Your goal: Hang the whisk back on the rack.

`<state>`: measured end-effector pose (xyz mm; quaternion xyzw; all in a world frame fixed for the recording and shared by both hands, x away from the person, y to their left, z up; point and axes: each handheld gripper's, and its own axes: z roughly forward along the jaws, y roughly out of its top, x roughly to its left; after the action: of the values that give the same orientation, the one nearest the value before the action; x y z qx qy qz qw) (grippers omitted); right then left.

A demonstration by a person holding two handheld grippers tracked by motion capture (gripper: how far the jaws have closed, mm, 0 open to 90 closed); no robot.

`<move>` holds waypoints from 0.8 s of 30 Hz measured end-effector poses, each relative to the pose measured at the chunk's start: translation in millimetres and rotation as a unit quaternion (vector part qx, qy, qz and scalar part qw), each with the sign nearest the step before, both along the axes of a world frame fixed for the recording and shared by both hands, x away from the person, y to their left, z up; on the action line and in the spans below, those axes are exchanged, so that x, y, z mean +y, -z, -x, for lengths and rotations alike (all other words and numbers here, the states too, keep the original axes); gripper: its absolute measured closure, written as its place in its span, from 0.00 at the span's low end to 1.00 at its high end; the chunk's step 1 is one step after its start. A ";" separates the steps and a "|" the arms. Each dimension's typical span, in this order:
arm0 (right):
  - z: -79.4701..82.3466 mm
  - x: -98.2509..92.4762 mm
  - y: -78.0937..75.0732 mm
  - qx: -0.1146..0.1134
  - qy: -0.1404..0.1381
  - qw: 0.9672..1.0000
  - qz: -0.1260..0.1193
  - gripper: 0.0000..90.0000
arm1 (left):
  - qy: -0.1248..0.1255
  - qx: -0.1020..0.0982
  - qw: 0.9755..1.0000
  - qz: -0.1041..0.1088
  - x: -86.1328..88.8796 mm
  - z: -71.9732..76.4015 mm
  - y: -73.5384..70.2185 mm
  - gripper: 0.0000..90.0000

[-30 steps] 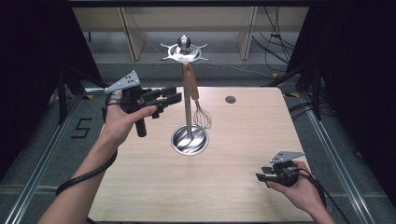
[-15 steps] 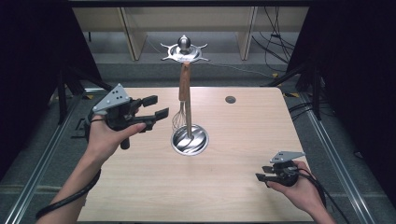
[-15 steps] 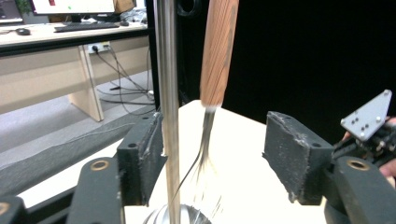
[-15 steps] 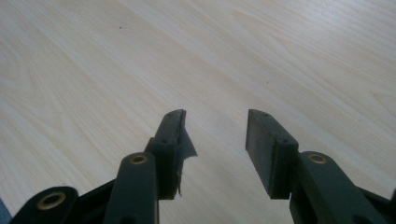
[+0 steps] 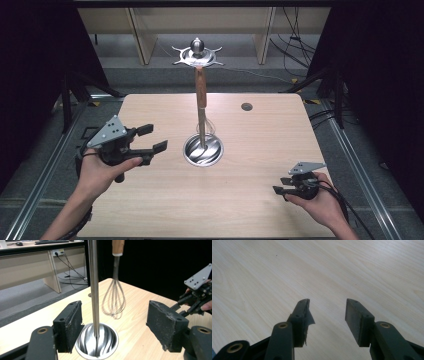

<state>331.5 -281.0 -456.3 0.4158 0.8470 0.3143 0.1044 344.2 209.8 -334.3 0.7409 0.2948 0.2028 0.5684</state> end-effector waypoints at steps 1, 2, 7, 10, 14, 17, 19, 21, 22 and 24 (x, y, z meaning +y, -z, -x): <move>0.4 0.2 -0.2 0.003 0.004 1.000 -0.001 0.61 | -0.002 0.000 1.000 -0.001 1.0 1.7 1.5 0.31; 0.5 0.3 -0.3 0.004 0.005 1.000 -0.002 0.60 | -0.004 0.000 1.000 -0.004 2.5 3.6 3.7 0.31; 0.5 0.5 0.2 0.003 0.006 1.000 -0.006 0.60 | -0.015 0.006 1.000 -0.016 8.0 12.8 16.6 0.31; 0.6 0.6 0.3 0.002 0.006 1.000 -0.006 0.59 | -0.021 0.011 1.000 -0.018 11.3 17.0 25.5 0.31; 0.7 0.8 0.4 0.002 0.007 1.000 -0.007 0.59 | -0.027 0.027 0.999 -0.014 14.9 21.1 39.5 0.31; 1.6 1.5 0.6 0.005 0.012 1.000 -0.008 0.58 | -0.033 0.033 0.999 -0.022 18.8 22.6 48.6 0.31; 0.4 0.7 1.5 -0.003 0.007 1.000 -0.010 0.58 | -0.037 0.040 0.998 -0.029 21.2 23.5 57.5 0.31; 0.9 0.8 0.8 0.001 0.008 1.000 -0.007 0.58 | -0.040 0.048 0.998 -0.032 22.8 24.1 65.5 0.31; -1.1 -0.7 1.5 -0.014 -0.003 1.000 -0.001 0.58 | -0.044 0.054 0.997 -0.037 23.9 24.6 70.1 0.31; -2.1 -0.8 2.9 -0.023 -0.006 1.000 -0.002 0.57 | -0.048 0.061 0.996 -0.042 25.8 24.7 80.2 0.31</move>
<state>333.7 -281.8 -459.1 0.4037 0.8461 0.3264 0.1208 319.5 235.6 -414.6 0.7598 0.3560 0.1963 0.5074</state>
